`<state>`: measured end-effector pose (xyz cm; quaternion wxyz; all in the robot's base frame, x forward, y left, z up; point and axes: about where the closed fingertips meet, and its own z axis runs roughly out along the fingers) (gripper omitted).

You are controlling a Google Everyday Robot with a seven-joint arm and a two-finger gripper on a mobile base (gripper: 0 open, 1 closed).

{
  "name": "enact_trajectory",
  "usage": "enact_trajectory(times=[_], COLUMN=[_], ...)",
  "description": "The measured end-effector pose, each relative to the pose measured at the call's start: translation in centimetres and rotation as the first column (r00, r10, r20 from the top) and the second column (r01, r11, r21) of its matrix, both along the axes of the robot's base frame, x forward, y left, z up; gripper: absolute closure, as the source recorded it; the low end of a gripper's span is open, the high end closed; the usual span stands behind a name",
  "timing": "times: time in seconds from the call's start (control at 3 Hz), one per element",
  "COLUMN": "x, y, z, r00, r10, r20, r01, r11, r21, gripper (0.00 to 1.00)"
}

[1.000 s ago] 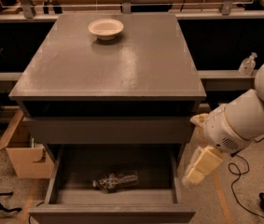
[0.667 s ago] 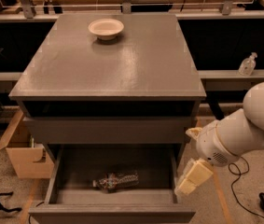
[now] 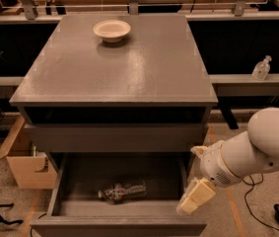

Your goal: Pick water bottle from middle drawer and place on counter

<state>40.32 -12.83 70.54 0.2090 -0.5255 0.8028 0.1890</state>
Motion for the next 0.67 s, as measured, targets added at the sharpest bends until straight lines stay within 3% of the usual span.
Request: enact_trajectory(times=[0.33,0.67], x=[0.3,1.2], y=[0.2,1.2], z=[-1.3,-5.0], r00=[0.9999,1.0], r10=[-0.004,0.003], r20=[-0.013,0.008], r01=[0.004,-0.004], r11=[1.0,0.999], r21=[0.005,0.041], gripper=[0.0,0.0])
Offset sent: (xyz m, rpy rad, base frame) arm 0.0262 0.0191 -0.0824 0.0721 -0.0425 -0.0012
